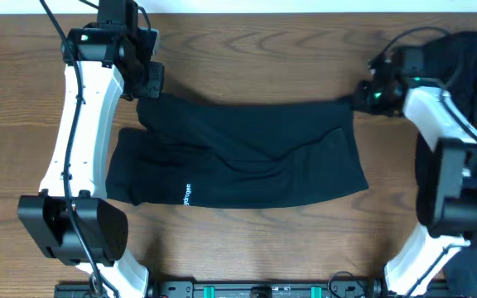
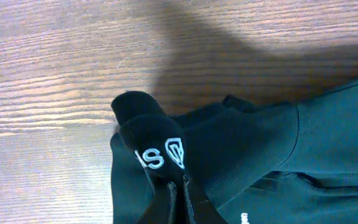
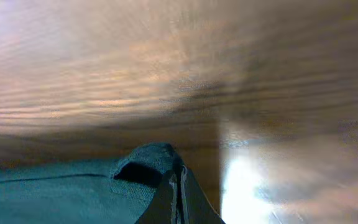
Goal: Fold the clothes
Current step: 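Pull the top corners apart with both grippers to stretch the edge, then fold the top edge down toward the bottom with both grippers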
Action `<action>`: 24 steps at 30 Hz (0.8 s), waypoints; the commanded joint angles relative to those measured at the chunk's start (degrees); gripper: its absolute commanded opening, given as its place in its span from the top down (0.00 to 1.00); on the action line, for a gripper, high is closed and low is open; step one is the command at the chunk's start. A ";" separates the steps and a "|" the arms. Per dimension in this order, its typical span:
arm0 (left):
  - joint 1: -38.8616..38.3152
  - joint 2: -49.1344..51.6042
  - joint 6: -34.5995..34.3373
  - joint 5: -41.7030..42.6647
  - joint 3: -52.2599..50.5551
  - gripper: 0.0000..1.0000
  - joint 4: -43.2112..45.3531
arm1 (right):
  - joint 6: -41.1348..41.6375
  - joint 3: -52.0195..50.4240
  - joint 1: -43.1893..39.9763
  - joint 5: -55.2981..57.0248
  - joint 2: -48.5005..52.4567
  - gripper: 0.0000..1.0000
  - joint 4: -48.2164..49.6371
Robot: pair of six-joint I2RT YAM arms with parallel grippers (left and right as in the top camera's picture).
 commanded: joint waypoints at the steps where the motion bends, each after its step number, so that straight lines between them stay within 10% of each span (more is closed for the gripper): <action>1: 0.20 -0.96 0.20 -0.31 0.20 0.94 -0.20 | -2.51 0.15 -0.59 -0.98 -5.18 0.99 -1.68; 24: 0.20 -0.96 -2.54 -0.20 -2.54 0.92 -23.65 | -10.60 0.13 -0.59 5.97 -13.31 0.99 -39.04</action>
